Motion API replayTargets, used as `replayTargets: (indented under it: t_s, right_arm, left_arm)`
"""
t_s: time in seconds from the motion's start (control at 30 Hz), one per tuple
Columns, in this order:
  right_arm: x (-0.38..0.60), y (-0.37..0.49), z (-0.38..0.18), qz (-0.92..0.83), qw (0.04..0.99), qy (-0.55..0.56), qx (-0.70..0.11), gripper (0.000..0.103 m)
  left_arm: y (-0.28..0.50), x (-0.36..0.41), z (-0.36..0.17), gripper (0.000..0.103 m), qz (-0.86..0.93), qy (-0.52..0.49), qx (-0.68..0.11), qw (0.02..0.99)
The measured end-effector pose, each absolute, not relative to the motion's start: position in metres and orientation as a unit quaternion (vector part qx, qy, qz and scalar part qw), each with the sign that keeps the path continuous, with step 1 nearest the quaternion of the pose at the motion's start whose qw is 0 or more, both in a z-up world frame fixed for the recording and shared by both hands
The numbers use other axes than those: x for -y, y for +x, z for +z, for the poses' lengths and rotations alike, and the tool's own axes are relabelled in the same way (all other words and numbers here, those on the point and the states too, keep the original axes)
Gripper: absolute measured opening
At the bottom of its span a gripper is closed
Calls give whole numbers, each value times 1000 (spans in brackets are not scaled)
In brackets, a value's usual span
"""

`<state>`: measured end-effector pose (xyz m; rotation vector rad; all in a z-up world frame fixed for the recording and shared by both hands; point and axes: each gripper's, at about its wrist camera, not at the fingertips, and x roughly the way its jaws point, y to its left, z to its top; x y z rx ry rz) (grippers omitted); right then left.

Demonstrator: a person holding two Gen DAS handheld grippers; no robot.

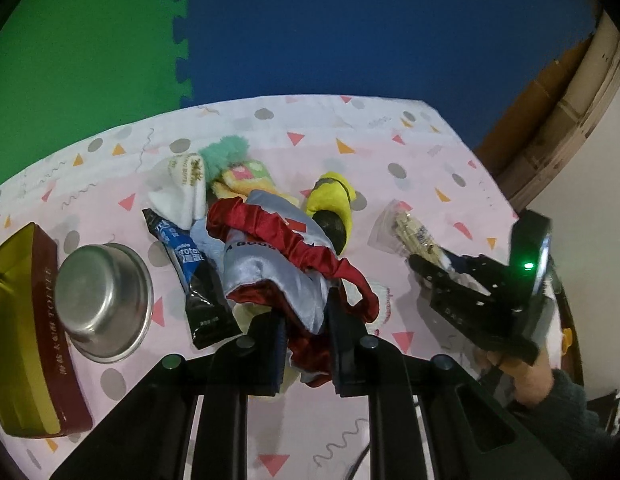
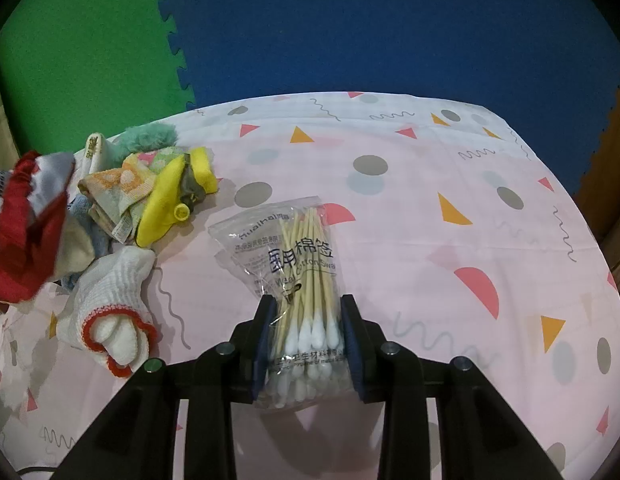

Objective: Organize soft objects
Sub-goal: 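Grasp the red-and-white cloth with the left tool while the right tool holds the swab bag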

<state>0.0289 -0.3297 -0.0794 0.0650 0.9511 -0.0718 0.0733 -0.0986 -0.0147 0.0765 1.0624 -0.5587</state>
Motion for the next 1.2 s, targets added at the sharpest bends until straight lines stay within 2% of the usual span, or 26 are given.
replayTargets:
  t_s: [0.57, 0.77, 0.9, 1.2]
  right_arm:
    - [329, 29, -80, -35, 888, 31, -458, 33]
    - [329, 29, -80, -36, 888, 28, -458, 33]
    - [329, 29, -80, -36, 888, 29, -458, 33]
    - [330, 29, -80, -34, 888, 32, -458, 33]
  left_arm:
    - [92, 16, 7, 15, -193, -11, -501, 844]
    - [85, 26, -4, 17, -215, -11, -510, 833]
    - [79, 40, -15, 22, -221, 0, -518, 826]
    - [85, 57, -45, 18, -217, 10, -540, 813]
